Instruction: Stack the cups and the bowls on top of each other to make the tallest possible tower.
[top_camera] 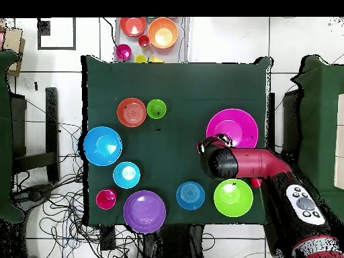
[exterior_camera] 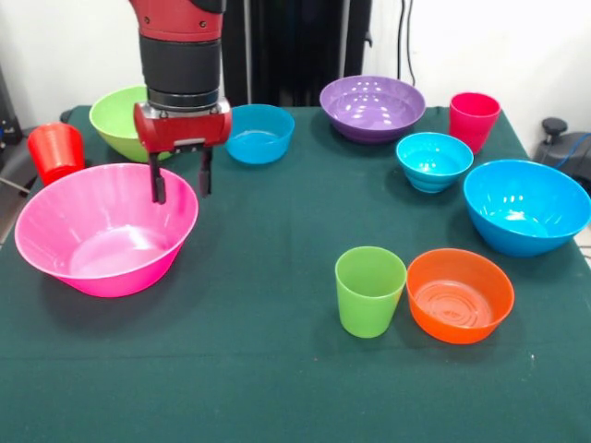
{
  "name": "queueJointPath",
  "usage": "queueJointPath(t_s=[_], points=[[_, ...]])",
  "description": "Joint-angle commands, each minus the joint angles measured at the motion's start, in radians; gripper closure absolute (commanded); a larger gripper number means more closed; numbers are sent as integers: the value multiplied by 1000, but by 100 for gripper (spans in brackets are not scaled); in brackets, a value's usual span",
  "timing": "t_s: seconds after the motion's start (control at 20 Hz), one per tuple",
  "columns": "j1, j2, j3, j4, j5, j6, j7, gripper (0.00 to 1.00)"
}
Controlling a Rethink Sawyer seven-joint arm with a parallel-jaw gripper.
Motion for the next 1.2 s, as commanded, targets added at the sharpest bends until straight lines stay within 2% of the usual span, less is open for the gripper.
queueJointPath(t_s=[0.05,0.45,0.55,0.95,1.05,1.2], points=[[26,20,76,56,18,27,81,0],[58,43,38,1,-5,22,85,0],[73,64,22,-23,-14,11,94,0],[166,233,-58,-183,-46,-85,138,0],[175,249,-68,-213,-46,-90,130,0],[168,232,-63,-223,-40,-61,101,0]])
